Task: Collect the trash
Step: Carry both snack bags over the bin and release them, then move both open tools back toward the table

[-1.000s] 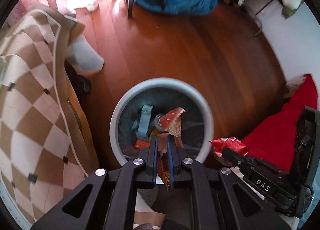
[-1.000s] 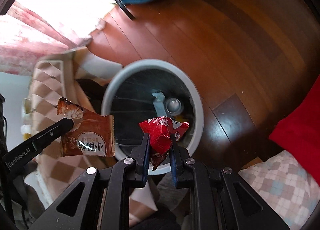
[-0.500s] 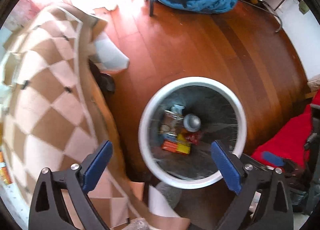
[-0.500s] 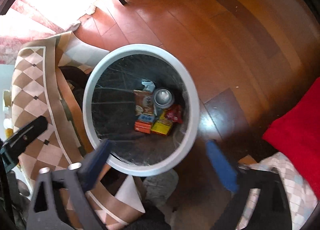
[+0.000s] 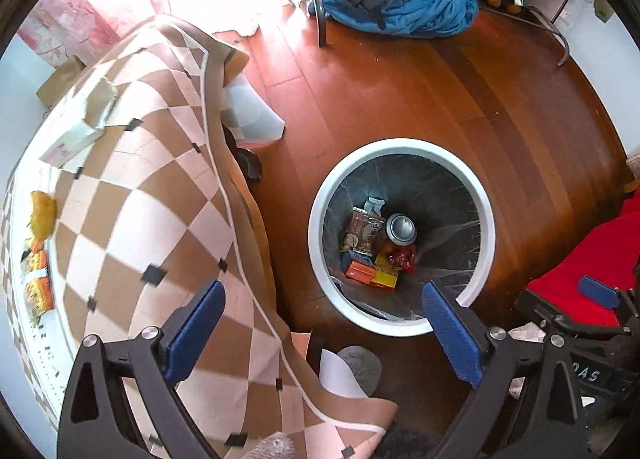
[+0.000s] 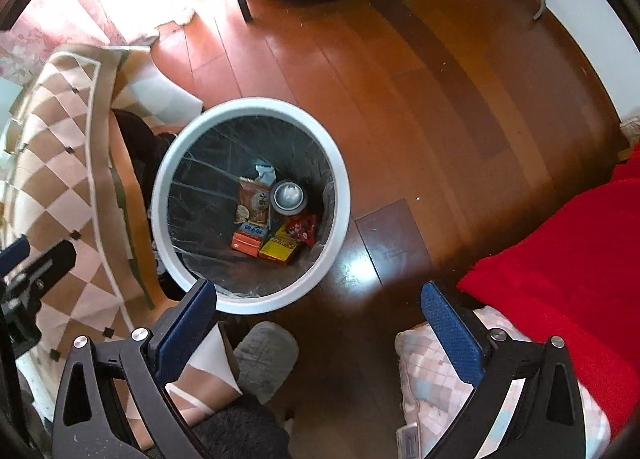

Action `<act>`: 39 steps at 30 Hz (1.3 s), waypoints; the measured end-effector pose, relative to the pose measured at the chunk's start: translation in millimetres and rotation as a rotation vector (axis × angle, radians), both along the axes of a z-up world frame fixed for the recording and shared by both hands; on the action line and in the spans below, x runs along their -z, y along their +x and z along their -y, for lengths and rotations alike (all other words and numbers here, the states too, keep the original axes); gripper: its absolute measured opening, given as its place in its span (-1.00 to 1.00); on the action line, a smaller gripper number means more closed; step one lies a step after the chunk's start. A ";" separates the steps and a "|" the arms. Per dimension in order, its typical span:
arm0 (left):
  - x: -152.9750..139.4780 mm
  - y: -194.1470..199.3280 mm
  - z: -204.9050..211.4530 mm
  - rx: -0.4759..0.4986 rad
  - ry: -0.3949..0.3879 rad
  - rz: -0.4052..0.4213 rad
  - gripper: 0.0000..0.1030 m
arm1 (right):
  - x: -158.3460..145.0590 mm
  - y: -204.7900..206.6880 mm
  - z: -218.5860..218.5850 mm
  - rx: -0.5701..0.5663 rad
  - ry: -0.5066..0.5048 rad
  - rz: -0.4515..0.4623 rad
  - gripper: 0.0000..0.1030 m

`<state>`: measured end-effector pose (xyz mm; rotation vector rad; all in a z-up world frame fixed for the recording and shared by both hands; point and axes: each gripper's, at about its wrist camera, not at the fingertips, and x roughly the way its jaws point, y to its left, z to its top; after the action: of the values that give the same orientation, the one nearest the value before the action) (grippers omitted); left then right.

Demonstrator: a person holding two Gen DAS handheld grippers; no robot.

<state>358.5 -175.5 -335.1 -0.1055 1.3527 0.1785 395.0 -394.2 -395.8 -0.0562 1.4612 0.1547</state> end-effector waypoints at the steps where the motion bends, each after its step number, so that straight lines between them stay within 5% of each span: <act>1: -5.9 -3.9 0.5 -0.001 -0.001 0.011 0.95 | -4.9 -1.8 0.8 0.002 0.003 0.006 1.00; 14: -88.6 -57.3 -6.9 -0.015 -0.013 0.152 0.95 | -114.8 -49.7 6.8 0.018 0.080 0.160 1.00; 22: -155.2 -94.9 -43.9 -0.083 0.015 0.278 0.95 | -193.4 -77.1 -21.4 0.016 0.252 0.265 1.00; 29: -179.2 -131.3 -136.8 -0.267 0.116 0.341 0.95 | -224.2 -82.2 -142.6 -0.220 0.288 0.255 1.00; 33: -151.5 -143.5 -207.1 -0.427 0.204 0.285 0.95 | -208.4 -68.0 -249.2 -0.422 0.219 0.221 1.00; 39: -87.5 -153.0 -305.3 -0.629 0.227 0.161 0.95 | -148.7 -29.7 -394.0 -0.672 0.019 0.207 1.00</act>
<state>205.6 129.8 -247.5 -0.3457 1.0955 0.8323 365.3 -0.2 -247.1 -0.5347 1.1874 0.6882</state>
